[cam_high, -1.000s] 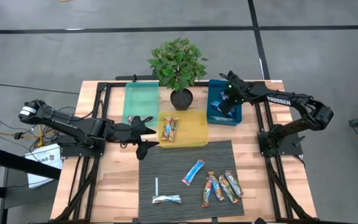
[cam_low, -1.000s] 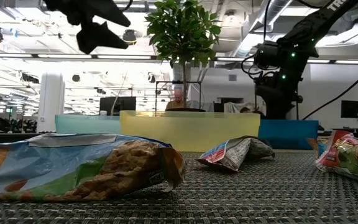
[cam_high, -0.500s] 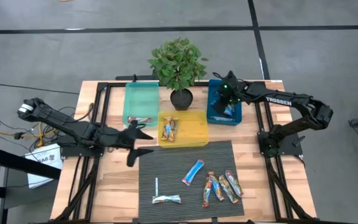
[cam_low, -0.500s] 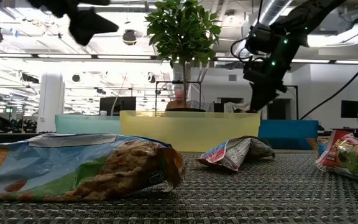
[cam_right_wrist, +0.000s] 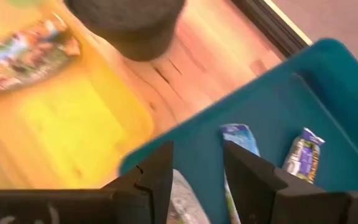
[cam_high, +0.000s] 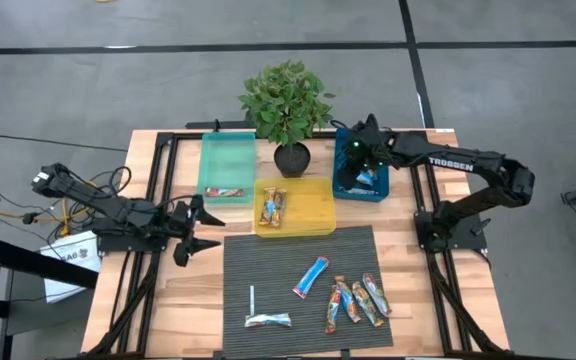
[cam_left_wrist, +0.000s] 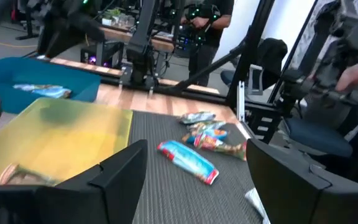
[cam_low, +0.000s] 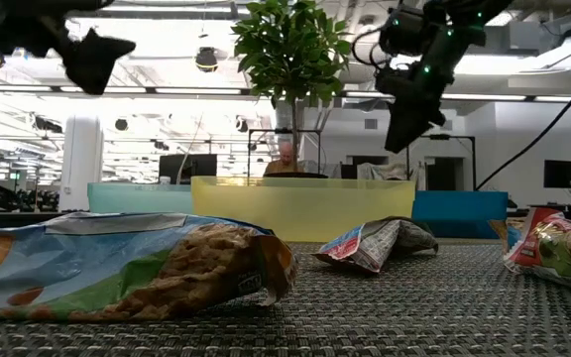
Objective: Pick and place Granola Bars by type
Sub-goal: Put the orange granola bar into the yellow bin
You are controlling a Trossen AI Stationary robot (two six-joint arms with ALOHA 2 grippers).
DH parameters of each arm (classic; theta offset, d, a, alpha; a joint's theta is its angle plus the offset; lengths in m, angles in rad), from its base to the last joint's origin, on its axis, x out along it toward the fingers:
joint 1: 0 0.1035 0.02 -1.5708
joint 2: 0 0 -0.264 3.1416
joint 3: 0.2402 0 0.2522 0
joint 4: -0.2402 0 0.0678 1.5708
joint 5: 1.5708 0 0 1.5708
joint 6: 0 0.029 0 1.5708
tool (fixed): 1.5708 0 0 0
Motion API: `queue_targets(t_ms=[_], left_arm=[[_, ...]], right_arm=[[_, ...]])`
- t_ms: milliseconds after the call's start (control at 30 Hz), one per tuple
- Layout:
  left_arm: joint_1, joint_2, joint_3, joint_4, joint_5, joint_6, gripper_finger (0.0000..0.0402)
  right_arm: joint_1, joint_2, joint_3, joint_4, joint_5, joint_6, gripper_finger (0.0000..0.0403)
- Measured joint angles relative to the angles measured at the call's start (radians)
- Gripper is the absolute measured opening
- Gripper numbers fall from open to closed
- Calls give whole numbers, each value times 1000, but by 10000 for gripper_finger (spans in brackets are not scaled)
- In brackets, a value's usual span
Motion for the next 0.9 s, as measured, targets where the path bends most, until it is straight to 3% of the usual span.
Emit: queue_targets(t_ms=[467,900], left_arm=[[0,-275,-187,99,54,65,265],[0,-434,-186,-138,108,72,265]], right_arm=[[139,0,125,-11,1,61,126],[304,0,237,-8,0,92,122]])
